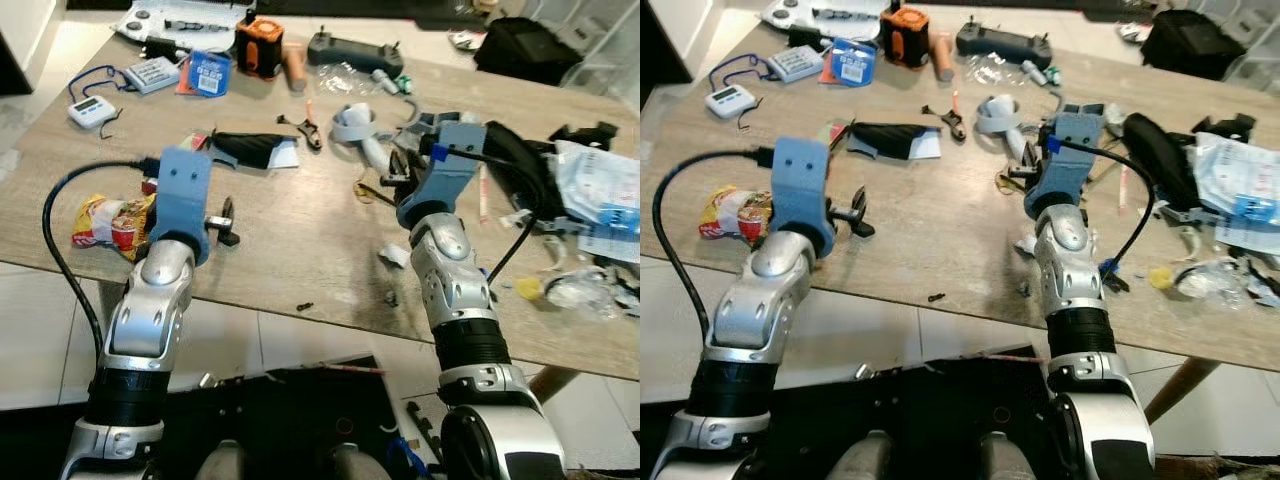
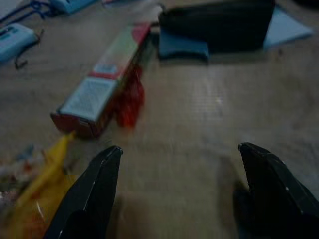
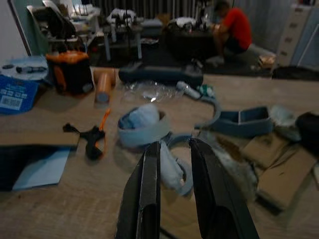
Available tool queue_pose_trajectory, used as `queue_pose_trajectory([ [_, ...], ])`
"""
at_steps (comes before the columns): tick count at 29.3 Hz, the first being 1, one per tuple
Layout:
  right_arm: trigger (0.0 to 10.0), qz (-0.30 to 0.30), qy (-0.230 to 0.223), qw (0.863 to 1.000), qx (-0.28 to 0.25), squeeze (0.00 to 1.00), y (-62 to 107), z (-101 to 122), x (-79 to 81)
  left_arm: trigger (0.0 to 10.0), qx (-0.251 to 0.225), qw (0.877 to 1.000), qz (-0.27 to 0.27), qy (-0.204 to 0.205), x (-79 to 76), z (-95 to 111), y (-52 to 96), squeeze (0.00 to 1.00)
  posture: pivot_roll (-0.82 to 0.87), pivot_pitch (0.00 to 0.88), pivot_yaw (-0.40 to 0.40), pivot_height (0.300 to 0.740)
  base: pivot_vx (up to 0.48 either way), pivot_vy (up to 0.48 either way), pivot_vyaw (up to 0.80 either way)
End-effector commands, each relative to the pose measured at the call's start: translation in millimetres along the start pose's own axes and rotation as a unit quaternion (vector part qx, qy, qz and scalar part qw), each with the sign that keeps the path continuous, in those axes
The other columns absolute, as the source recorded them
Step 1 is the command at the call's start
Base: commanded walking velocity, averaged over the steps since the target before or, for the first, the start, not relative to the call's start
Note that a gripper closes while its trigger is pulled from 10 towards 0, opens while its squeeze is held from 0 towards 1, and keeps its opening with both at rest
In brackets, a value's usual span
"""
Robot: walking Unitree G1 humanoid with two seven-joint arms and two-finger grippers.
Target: Picking trash to rubbish bin
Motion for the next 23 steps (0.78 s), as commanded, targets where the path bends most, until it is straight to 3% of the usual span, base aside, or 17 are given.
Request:
queue_pose_trajectory([
  [1, 10.0, -0.012, 0.002, 1.0, 0.002, 0.0, 5.1, -5.1, -7.9, 10.0, -0.007, 1.0, -0.004, -0.004, -7.1, 1.6, 0.4, 0.0, 0.13, 0.131, -0.103, 0.74, 0.0, 0.0, 0.0],
  [9, 10.0, -0.018, 0.008, 1.0, -0.006, 0.0, 17.9, -12.6, -10.7, 10.0, -0.002, 1.0, 0.002, -0.005, -6.3, 3.0, 6.2, 0.0, 0.14, 0.112, -0.071, 0.74, 0.0, 0.0, 0.0],
  [11, 10.0, -0.033, 0.018, 0.999, -0.003, 0.0, 23.7, -17.7, -20.9, 10.0, -0.014, 1.0, 0.003, -0.012, -7.2, 5.4, 4.9, 0.0, 0.15, 0.115, -0.077, 0.74, 0.0, 0.0, 0.0],
  [15, 10.0, -0.044, 0.04, 0.998, -0.006, 0.0, 36.2, -23.5, -31.0, 10.0, -0.029, 1.0, 0.013, 0.004, -8.6, 9.2, 4.2, 0.0, 0.15, 0.112, -0.066, 0.74, 0.0, 0.0, 0.0],
  [18, 10.0, -0.067, 0.02, 0.998, 0.004, 0.0, 48.8, -32.9, -36.7, 10.0, -0.017, 0.999, 0.001, 0.032, -14.5, -1.7, 5.8, 0.0, 0.13, 0.104, -0.056, 0.74, 0.0, 0.0, 0.0],
  [23, 10.0, -0.101, 0.004, 0.994, 0.032, 0.0, 67.1, -49.3, -43.6, 10.0, -0.003, 1.0, -0.017, -0.005, -28.0, -14.8, 5.1, 0.0, 0.12, 0.093, -0.067, 0.74, 0.0, 0.0, 0.0],
])
Point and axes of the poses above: a point about 5 cm out from each wrist's last joint towards the gripper, its own y axis pointing back from the gripper into the wrist, its own z axis along the axis of the wrist's last joint, x = y × z, the point moved 2 cm from there along -y, pointing out of the wrist towards the gripper
